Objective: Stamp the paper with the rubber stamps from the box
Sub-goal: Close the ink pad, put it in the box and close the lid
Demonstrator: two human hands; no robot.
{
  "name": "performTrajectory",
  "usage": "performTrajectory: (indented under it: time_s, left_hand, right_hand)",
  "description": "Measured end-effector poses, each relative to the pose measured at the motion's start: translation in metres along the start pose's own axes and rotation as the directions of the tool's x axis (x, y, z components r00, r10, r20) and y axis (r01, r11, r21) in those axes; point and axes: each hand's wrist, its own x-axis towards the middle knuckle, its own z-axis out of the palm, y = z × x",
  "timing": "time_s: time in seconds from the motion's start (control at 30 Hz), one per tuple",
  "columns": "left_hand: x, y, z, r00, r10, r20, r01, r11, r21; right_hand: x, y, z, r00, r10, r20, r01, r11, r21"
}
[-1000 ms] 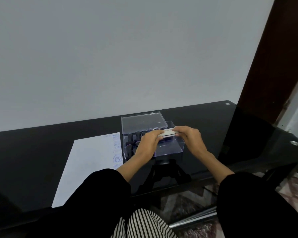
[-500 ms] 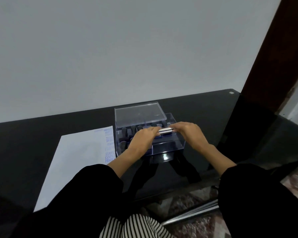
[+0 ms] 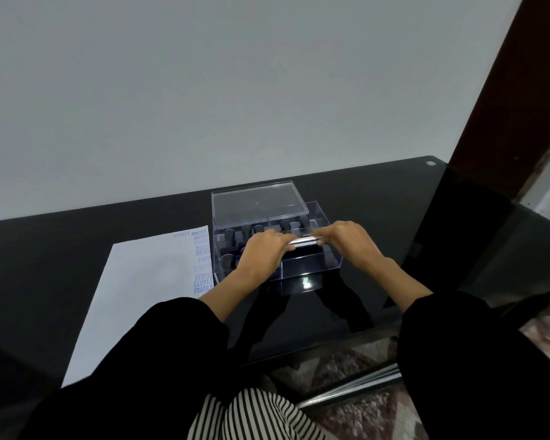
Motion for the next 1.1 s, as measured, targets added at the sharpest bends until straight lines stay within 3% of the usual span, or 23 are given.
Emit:
performTrajectory:
  time_s: [0.13, 0.57, 0.87, 1.1]
  left_hand:
    - [0.000, 0.003, -0.008, 0.996, -0.061, 0.071, 0.064, 0.997, -0.042]
    - [0.018, 0.006, -0.018, 0.941, -0.139, 0.310, 0.163, 0.985, -0.055]
    - [0.016, 0.002, -0.015, 0.949, -0.112, 0.294, 0.146, 0.984, -0.099]
    - [0.014, 0.001, -0.012, 0.956, -0.089, 0.278, 0.118, 0.989, -0.086]
  right_hand:
    - [0.007, 0.003, -0.007, 0.995, 0.047, 0.085, -0.056, 0.993, 0.108]
    - [0.021, 0.000, -0.013, 0.962, 0.024, 0.272, -0.044, 0.997, 0.069]
    - [0.034, 0.001, -0.016, 0.908, -0.019, 0.419, 0.000, 0.999, 0.046]
    - [0.030, 0.004, -0.014, 0.918, -0.059, 0.393, 0.051, 0.998, 0.031]
